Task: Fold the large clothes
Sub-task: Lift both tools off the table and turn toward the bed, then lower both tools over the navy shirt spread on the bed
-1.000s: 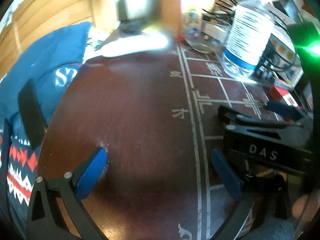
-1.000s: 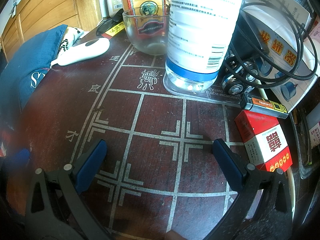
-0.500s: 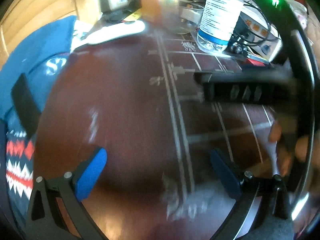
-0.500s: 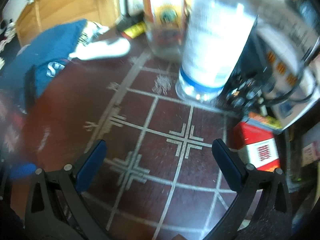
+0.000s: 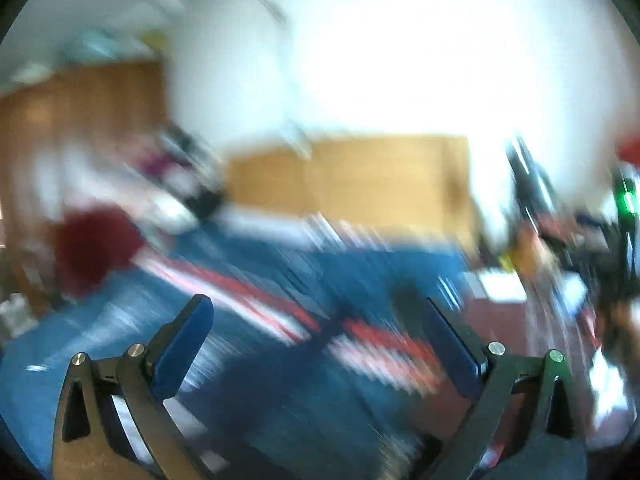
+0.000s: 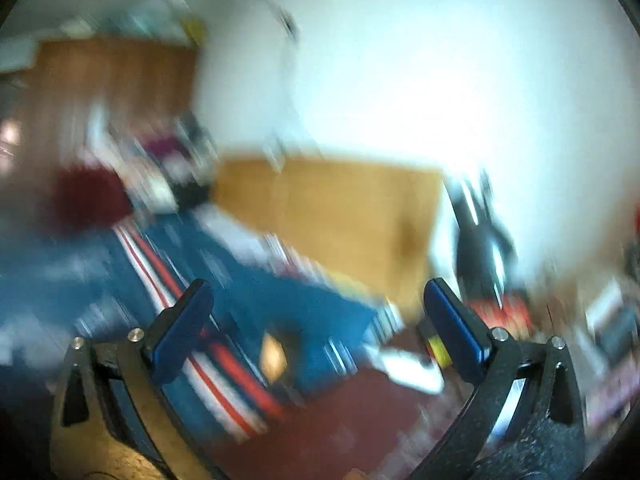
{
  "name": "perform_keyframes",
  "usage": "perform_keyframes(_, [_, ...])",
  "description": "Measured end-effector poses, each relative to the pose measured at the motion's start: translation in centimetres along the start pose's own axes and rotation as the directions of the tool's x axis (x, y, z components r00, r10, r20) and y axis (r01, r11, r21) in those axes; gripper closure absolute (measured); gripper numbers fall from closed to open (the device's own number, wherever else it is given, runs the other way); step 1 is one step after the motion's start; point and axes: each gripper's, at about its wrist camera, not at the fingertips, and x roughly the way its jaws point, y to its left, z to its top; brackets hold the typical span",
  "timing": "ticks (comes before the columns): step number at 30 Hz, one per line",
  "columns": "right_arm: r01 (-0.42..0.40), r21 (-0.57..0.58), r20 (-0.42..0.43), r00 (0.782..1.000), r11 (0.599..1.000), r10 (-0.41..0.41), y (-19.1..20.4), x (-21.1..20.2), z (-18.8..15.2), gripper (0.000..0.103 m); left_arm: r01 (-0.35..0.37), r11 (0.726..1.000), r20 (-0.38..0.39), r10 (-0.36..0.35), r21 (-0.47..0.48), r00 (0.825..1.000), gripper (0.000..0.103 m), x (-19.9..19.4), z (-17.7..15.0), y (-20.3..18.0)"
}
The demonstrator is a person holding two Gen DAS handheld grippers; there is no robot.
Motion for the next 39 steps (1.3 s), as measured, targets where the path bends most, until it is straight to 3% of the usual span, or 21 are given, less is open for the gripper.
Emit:
perform_keyframes(2, [-0.034,-0.058,0.175,0.984,0.998,0.044,2.8,-1.6,1.8,0.0,-0.079,0.995,0.189,0.09,-0.065,0.978,0.0,-5.3,1.6,3.9])
perform_keyframes(3, [-0.066,-0.11,0.252,0.963,0.992,0.092,4.3,-1.9,1.4,0.0,-0.091,0.988,0.292,0.125,-0.125,0.948,0.0,-8.1,1.1,6.1])
perform_keyframes(4, [-0.106,-0.176,0.267,0.952,0.979,0.151,6.2,-1.4,0.3,0.0,-0.073,0.98,0.362,0.138,-0.188,0.922,0.0,-10.3,-0.2,8.3])
perform_keyframes(5, [-0.139,-0.233,0.226,0.955,0.963,0.192,8.0,-0.9,-0.7,0.0,-0.075,0.968,0.364,0.161,-0.239,0.917,0.0,-11.5,-1.4,10.1])
perform_keyframes(7, [-0.252,-0.307,0.082,0.954,0.918,0.29,11.0,0.7,-2.6,0.0,-0.13,0.943,0.246,0.21,-0.305,0.946,0.0,-12.2,-3.7,12.1])
perform_keyframes(9, [-0.369,-0.293,-0.02,0.925,0.882,0.381,13.0,1.7,-5.6,0.0,-0.166,0.923,0.142,0.227,-0.347,0.963,0.0,-13.2,-8.0,14.2])
perform_keyframes(11, [-0.443,-0.304,-0.11,0.896,0.844,0.43,14.6,3.2,-9.1,0.0,-0.21,0.902,0.049,0.245,-0.376,0.968,0.0,-13.8,-11.2,15.8])
perform_keyframes(13, [-0.523,-0.274,-0.198,0.852,0.807,0.485,16.0,4.2,-11.1,0.0,-0.23,0.866,-0.035,0.24,-0.444,0.97,0.0,-14.8,-14.8,17.4])
perform_keyframes(15, [-0.604,-0.202,-0.308,0.787,0.771,0.535,17.9,5.3,-13.0,0.0,-0.246,0.834,-0.078,0.239,-0.494,0.968,0.0,-15.7,-17.1,17.7])
perform_keyframes(18, [-0.647,-0.192,-0.355,0.746,0.737,0.563,19.5,7.9,-13.6,0.0,-0.267,0.836,-0.076,0.264,-0.479,0.962,0.0,-17.6,-18.4,17.1])
perform_keyframes(21, [-0.698,-0.048,-0.408,0.667,0.714,0.624,20.1,11.5,-12.8,0.0,-0.289,0.825,-0.094,0.28,-0.486,0.955,0.0,-18.0,-19.8,17.8])
perform_keyframes(24, [-0.681,0.066,-0.457,0.63,0.73,0.629,19.7,16.9,-12.7,0.0,-0.379,0.787,-0.185,0.331,-0.486,0.925,0.0,-16.2,-22.2,19.9])
perform_keyframes(26, [-0.652,0.115,-0.48,0.624,0.749,0.617,19.2,21.3,-13.0,0.0,-0.444,0.75,-0.253,0.365,-0.491,0.896,0.0,-14.7,-25.1,21.6])
perform_keyframes(29, [-0.6,0.16,-0.494,0.639,0.784,0.59,17.3,25.7,-14.2,0.0,-0.535,0.669,-0.387,0.375,-0.516,0.842,0.0,-11.9,-30.9,25.0])
perform_keyframes(30, [-0.576,0.196,-0.506,0.634,0.794,0.585,16.5,28.9,-14.2,0.0,-0.563,0.633,-0.441,0.361,-0.531,0.822,0.0,-10.6,-33.5,26.3])
perform_keyframes(31, [-0.54,0.243,-0.516,0.631,0.806,0.579,15.5,32.5,-14.3,0.0,-0.576,0.616,-0.472,0.346,-0.537,0.811,0.0,-9.6,-34.8,27.1])
perform_keyframes(32, [-0.514,0.276,-0.518,0.632,0.812,0.576,14.7,32.5,-15.1,0.0,-0.603,0.59,-0.528,0.322,-0.537,0.786,0.0,-8.0,-37.3,28.2])
perform_keyframes(33, [-0.483,0.334,-0.523,0.619,0.809,0.586,13.6,35.5,-15.5,0.0,-0.62,0.575,-0.561,0.308,-0.534,0.768,0.0,-6.8,-38.8,28.9])
perform_keyframes(35, [-0.416,0.441,-0.527,0.598,0.795,0.605,11.2,37.6,-17.1,0.0,-0.634,0.544,-0.612,0.255,-0.549,0.749,0.0,-4.3,-41.8,30.1])
perform_keyframes(36, [-0.39,0.478,-0.522,0.593,0.787,0.612,10.4,39.8,-17.3,0.0,-0.638,0.511,-0.629,0.22,-0.577,0.745,0.001,-2.9,-43.1,30.4])
perform_keyframes(39, [-0.312,0.565,-0.494,0.613,0.764,0.616,7.0,40.5,-19.0,0.01,-0.647,0.508,-0.667,0.175,-0.568,0.724,0.001,0.1,-45.2,30.1])
